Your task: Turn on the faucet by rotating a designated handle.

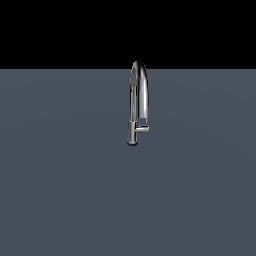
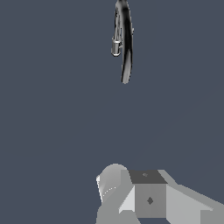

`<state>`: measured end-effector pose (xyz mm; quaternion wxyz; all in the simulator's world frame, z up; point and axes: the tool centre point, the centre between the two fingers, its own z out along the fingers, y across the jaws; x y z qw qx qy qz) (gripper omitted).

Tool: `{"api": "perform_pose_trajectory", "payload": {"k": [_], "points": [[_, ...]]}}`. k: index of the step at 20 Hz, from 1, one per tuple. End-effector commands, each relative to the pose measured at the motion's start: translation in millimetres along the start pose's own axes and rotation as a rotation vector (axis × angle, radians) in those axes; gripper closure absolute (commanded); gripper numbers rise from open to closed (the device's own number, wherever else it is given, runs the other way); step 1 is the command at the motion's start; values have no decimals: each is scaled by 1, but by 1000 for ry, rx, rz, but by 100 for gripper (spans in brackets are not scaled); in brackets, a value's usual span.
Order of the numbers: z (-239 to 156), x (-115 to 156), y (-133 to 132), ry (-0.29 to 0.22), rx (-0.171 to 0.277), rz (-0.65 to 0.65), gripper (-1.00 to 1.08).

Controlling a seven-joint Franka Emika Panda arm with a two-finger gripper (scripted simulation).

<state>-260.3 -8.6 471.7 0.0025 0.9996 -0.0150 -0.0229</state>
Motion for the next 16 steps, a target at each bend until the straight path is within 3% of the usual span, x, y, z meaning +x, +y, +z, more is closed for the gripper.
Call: {"api": "perform_pose_trajectory", "payload": {"k": [1, 9, 16], "points": [[0, 0, 0, 0, 0, 0, 108], [1, 9, -1, -20, 18, 18, 108], [3, 31, -2, -70, 64, 63, 108]]}}
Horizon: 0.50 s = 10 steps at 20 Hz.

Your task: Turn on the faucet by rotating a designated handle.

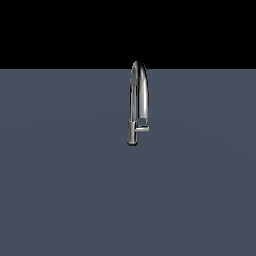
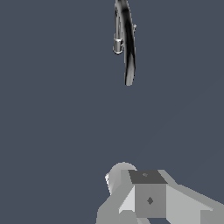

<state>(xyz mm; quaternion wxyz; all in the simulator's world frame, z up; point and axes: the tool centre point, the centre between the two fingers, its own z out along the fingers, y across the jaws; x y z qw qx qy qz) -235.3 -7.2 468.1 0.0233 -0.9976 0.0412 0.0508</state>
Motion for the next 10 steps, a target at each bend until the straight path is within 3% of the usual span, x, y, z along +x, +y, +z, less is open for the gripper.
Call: {"api": "perform_pose_trajectory", "payload": {"k": [1, 10], "points": [[1, 10, -1, -23, 20, 20, 108], [8, 59, -3, -135, 123, 120, 108]]}}
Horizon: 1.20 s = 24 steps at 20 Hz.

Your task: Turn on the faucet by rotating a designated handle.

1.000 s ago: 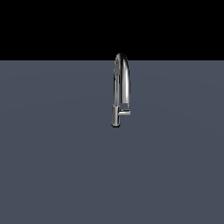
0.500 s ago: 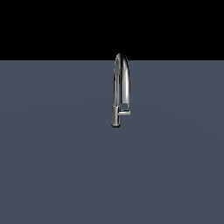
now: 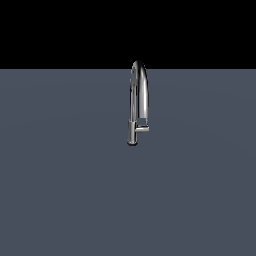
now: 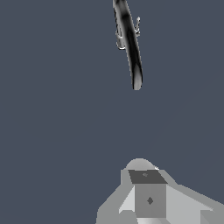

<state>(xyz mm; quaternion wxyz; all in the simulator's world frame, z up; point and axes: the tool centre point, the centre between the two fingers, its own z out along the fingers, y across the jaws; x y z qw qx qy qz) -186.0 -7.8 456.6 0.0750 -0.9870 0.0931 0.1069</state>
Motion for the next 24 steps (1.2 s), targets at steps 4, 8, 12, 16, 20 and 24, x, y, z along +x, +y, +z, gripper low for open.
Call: {"api": "perform_pose_trajectory", "payload": {"k": [4, 8, 12, 16, 20, 24], "points": [[3, 33, -3, -74, 68, 66, 108], [7, 57, -3, -129, 118, 115, 108], [13, 81, -3, -185, 170, 164, 108], [19, 105, -2, -242, 223, 214, 108], [27, 129, 0, -300, 276, 264, 108], [37, 152, 3, -359, 331, 315, 108]]}}
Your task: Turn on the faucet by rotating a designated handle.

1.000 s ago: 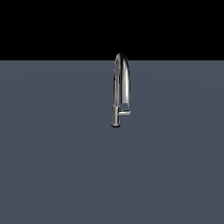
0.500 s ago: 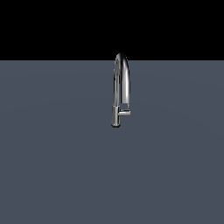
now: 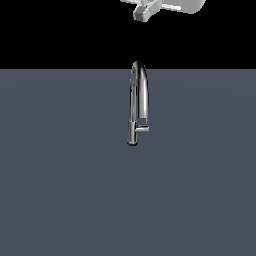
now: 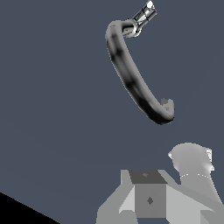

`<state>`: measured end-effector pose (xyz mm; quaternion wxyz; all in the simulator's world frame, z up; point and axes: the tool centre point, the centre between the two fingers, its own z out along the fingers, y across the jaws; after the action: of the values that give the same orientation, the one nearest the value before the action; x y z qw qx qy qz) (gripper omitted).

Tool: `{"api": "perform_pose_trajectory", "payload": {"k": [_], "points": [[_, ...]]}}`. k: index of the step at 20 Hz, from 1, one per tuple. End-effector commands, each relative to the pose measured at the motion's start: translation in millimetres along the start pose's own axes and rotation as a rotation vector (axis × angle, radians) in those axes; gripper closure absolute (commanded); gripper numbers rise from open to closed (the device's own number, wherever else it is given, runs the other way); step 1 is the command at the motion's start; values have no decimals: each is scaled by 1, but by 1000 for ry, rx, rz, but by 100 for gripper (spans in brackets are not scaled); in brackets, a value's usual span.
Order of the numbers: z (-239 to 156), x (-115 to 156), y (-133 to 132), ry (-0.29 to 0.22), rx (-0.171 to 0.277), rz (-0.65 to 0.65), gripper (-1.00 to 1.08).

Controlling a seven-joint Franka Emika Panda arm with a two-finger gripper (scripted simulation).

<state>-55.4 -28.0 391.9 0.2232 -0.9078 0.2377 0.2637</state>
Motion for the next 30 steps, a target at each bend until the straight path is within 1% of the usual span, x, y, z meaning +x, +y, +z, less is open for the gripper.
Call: {"api": "perform_pose_trajectory", "payload": {"k": [1, 17, 23, 30], "points": [[1, 16, -2, -38, 35, 32, 108], [24, 122, 0, -294, 271, 250, 108], [42, 164, 5, -401, 371, 341, 108], [71, 212, 14, -536, 496, 459, 108]]}}
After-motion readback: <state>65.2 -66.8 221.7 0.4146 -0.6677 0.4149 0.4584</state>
